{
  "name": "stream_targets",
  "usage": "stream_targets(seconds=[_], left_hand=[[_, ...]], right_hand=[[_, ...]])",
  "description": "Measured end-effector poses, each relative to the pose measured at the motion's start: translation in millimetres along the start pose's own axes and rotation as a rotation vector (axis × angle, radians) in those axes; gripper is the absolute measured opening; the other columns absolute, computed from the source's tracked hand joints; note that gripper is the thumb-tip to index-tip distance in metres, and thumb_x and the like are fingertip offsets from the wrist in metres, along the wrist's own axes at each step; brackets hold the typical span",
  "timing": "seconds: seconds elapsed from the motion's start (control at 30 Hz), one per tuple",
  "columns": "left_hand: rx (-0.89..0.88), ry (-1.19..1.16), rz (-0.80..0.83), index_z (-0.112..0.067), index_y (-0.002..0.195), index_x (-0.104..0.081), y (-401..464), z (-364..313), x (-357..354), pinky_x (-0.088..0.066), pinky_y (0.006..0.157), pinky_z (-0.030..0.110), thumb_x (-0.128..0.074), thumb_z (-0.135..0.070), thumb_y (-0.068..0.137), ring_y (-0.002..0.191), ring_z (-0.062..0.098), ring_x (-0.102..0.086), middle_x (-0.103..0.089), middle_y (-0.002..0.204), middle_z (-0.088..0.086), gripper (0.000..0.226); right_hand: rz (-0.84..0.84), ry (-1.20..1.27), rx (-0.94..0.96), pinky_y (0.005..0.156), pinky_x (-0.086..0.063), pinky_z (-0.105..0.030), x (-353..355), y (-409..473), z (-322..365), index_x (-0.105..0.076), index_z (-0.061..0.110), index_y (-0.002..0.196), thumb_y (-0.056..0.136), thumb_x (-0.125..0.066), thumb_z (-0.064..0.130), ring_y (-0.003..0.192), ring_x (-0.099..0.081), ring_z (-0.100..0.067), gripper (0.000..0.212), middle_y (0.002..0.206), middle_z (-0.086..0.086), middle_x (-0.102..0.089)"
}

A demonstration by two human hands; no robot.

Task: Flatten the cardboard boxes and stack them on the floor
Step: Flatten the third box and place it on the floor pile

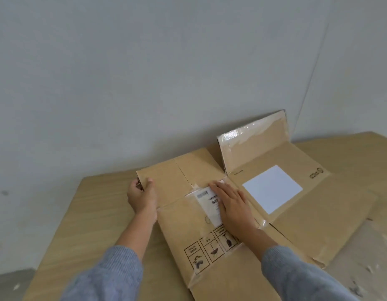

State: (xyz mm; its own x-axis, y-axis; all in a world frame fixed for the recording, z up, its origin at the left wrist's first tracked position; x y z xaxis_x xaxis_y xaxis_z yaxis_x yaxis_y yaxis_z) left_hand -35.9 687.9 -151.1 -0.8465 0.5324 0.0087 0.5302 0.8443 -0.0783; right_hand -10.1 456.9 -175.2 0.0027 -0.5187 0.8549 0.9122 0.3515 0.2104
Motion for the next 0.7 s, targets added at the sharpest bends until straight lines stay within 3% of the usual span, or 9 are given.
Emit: stream_targets(seconds=[0.03, 0.1, 0.17, 0.27, 0.33, 0.47, 0.57, 0.63, 0.7], left_hand=[[-0.009, 0.054, 0.004, 0.000, 0.104, -0.063, 4, 14, -1, -0.046, 0.074, 0.030, -0.060, -0.010, 0.085, 0.084, 0.024, -0.060, -0.065, 0.096, 0.013, 0.022], [-0.068, 0.187, 0.010, 0.001, 0.099, -0.063, 11, 34, -5, -0.044, 0.072, 0.029, -0.060, -0.011, 0.084, 0.089, 0.031, -0.064, -0.066, 0.092, 0.015, 0.020], [-0.135, 0.372, -0.022, 0.003, 0.105, -0.061, 15, 43, -14, -0.046, 0.082, 0.037, -0.059, -0.012, 0.083, 0.099, 0.037, -0.060, -0.066, 0.104, 0.022, 0.027], [-0.212, 0.729, -0.040, 0.002, 0.122, -0.051, 11, 41, -25, -0.037, 0.099, 0.046, -0.059, -0.009, 0.081, 0.119, 0.041, -0.043, -0.049, 0.129, 0.024, 0.043], [-0.358, 0.854, 0.067, -0.001, 0.125, -0.050, 0, 37, -32, -0.034, 0.101, 0.048, -0.057, -0.008, 0.081, 0.123, 0.039, -0.040, -0.047, 0.132, 0.021, 0.045], [-0.666, 1.073, 0.431, -0.008, 0.136, -0.045, -33, 50, -39, -0.029, 0.110, 0.042, -0.036, -0.023, 0.094, 0.134, 0.028, -0.039, -0.046, 0.144, 0.011, 0.045], [-0.674, 1.187, 0.460, -0.011, 0.132, -0.052, -54, 56, -29, -0.037, 0.105, 0.044, -0.016, -0.034, 0.087, 0.129, 0.029, -0.047, -0.052, 0.139, 0.011, 0.062], [-0.688, 1.230, 0.432, -0.009, 0.122, -0.059, -73, 54, -20, -0.045, 0.094, 0.044, -0.026, -0.030, 0.087, 0.115, 0.031, -0.057, -0.062, 0.126, 0.012, 0.052], [-0.678, 1.322, 0.430, -0.011, 0.119, -0.056, -95, 42, -11, -0.043, 0.088, 0.040, -0.038, -0.024, 0.088, 0.107, 0.027, -0.056, -0.060, 0.121, 0.009, 0.038]], right_hand=[[0.013, -0.039, -0.005, 0.118, -0.015, -0.040, -11, -1, -4, -0.029, 0.036, 0.144, 0.089, -0.009, 0.042, 0.143, -0.020, -0.007, 0.059, 0.151, 0.016, -0.031], [0.058, -0.104, -0.018, 0.119, -0.013, -0.039, -23, 3, -10, -0.028, 0.033, 0.144, 0.091, -0.014, 0.038, 0.143, -0.019, -0.007, 0.055, 0.151, 0.013, -0.031], [0.069, -0.095, -0.037, 0.119, -0.013, -0.039, -25, 8, -11, -0.031, 0.026, 0.143, 0.095, -0.026, 0.030, 0.141, -0.022, -0.010, 0.048, 0.150, 0.009, -0.033], [-0.045, -0.068, -0.157, 0.113, -0.030, -0.038, -18, 3, -13, -0.041, 0.015, 0.133, 0.095, -0.036, 0.030, 0.130, -0.038, -0.018, 0.041, 0.138, -0.002, -0.045], [-0.107, -0.169, -0.272, 0.113, -0.027, -0.045, -13, -8, -16, -0.042, 0.015, 0.130, 0.092, -0.037, 0.040, 0.132, -0.036, -0.025, 0.045, 0.134, -0.004, -0.047], [-0.031, -0.210, -0.328, 0.115, -0.019, -0.052, -11, -28, -22, -0.038, 0.019, 0.133, 0.091, -0.030, 0.046, 0.138, -0.028, -0.028, 0.051, 0.137, -0.001, -0.044], [0.015, -0.165, -0.263, 0.116, -0.022, -0.048, -1, -39, -30, -0.039, 0.020, 0.131, 0.087, -0.025, 0.047, 0.133, -0.034, -0.027, 0.055, 0.133, 0.000, -0.048], [0.041, -0.137, -0.205, 0.118, -0.021, -0.043, 7, -49, -33, -0.038, 0.019, 0.134, 0.087, -0.025, 0.048, 0.135, -0.033, -0.026, 0.056, 0.135, 0.001, -0.047], [0.068, -0.123, -0.156, 0.120, -0.017, -0.038, 15, -61, -32, -0.036, 0.017, 0.137, 0.093, -0.033, 0.042, 0.140, -0.027, -0.027, 0.051, 0.138, 0.001, -0.044]])
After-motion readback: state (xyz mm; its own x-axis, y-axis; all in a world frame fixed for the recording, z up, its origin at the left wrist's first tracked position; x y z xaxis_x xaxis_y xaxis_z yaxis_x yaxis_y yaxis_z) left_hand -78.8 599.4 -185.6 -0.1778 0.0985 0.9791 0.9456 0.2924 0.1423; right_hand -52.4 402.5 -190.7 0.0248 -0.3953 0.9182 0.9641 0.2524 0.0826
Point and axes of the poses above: each hand's wrist, its own y-axis towards the middle knuckle, its own x-axis out of the back of the hand, z = x × y, the point moved 4 cm from there along y, towards the middle knuckle
